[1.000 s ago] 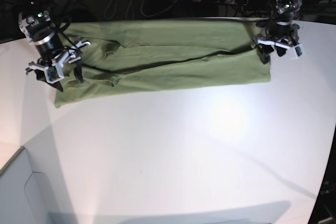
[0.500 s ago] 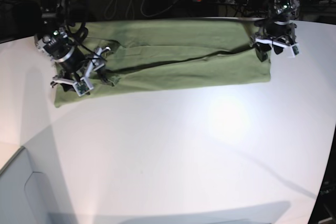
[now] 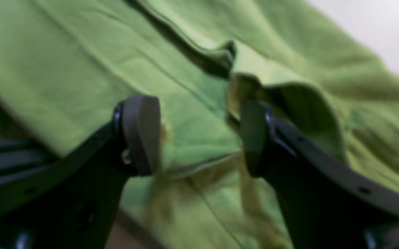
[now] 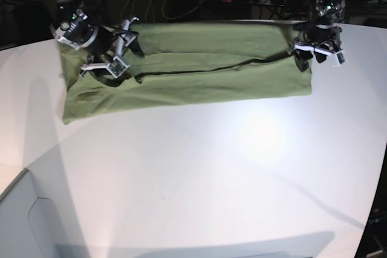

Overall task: Fold the T-shirt properly
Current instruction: 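Grasp both ends of the green strip with both grippers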

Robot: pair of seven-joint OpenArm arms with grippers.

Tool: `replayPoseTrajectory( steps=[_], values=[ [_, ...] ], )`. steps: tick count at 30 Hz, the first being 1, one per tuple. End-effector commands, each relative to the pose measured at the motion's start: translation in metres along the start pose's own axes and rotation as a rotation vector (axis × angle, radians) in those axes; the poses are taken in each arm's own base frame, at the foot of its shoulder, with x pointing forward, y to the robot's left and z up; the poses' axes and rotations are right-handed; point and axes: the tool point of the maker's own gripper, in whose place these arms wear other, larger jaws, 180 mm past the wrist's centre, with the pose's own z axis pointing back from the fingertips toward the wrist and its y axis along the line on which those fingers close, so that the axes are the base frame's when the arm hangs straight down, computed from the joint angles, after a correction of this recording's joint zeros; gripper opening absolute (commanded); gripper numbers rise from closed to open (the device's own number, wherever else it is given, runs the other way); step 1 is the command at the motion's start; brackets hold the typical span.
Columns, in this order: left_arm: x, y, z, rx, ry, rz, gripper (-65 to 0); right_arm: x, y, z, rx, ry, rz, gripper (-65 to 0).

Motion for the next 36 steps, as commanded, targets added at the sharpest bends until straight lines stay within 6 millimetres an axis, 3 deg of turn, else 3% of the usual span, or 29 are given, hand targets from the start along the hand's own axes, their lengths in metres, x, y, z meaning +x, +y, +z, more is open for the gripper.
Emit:
replayPoseTrajectory(
  steps=[1,6,10,13,16,20,24,32,36],
  values=[
    [0.010,-0.001,0.000,-0.006,-0.025,-0.010,-27.0,0.015,0.002,0.010,0.008,-0.054,0.038,-30.1],
    [0.013,-0.003,-0.002,-0.009,-0.034,-0.008,-27.0,0.039,-0.001,0.030,-0.034,-0.110,0.104,-30.1],
    [0.013,-0.003,-0.002,-0.009,-0.034,-0.008,-27.0,0.053,-0.038,0.036,-0.150,-0.151,0.073,-30.0],
    [0.013,-0.003,-0.002,-0.009,-0.034,-0.008,-27.0,0.047,-0.068,0.031,-0.214,-0.153,0.000,-30.5],
    [0.013,-0.003,-0.002,-0.009,-0.034,-0.008,-27.0,0.028,-0.084,0.021,-0.228,-0.123,-0.073,-30.8],
    [0.013,-0.003,-0.002,-0.009,-0.034,-0.007,-27.0,-0.004,-0.077,0.006,-0.185,-0.058,-0.146,-37.7],
    [0.012,-0.003,-0.002,-0.010,-0.033,-0.004,-27.0,-0.025,-0.061,0.005,-0.151,-0.011,-0.175,-47.3],
    [0.011,-0.004,-0.002,-0.011,-0.032,-0.001,-27.1,0.008,-0.060,0.033,-0.206,-0.075,-0.073,-49.6],
    [0.011,-0.004,-0.002,-0.011,-0.032,-0.001,-27.1,0.012,-0.061,0.035,-0.211,-0.084,-0.064,-49.6]
  ],
)
